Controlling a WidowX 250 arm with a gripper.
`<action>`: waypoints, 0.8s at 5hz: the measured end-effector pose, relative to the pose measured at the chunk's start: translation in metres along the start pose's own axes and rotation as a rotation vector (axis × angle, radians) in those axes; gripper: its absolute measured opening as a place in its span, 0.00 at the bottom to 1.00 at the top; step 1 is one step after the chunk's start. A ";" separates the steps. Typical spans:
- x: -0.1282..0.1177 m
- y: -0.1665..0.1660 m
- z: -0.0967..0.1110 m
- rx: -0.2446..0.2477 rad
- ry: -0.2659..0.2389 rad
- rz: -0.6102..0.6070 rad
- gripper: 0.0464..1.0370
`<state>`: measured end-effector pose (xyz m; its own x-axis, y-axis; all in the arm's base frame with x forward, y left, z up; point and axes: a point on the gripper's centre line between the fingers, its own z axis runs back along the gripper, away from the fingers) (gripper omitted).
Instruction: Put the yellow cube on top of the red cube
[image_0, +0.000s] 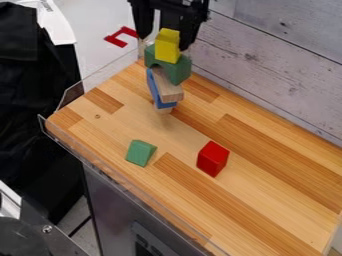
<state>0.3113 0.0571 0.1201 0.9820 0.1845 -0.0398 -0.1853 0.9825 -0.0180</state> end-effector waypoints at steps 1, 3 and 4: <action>0.003 0.001 -0.012 -0.011 0.015 0.021 0.63; 0.002 -0.001 -0.015 -0.031 0.004 0.023 0.51; -0.003 0.001 0.008 -0.012 -0.055 0.024 0.51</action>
<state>0.3082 0.0575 0.1286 0.9776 0.2098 0.0151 -0.2092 0.9774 -0.0295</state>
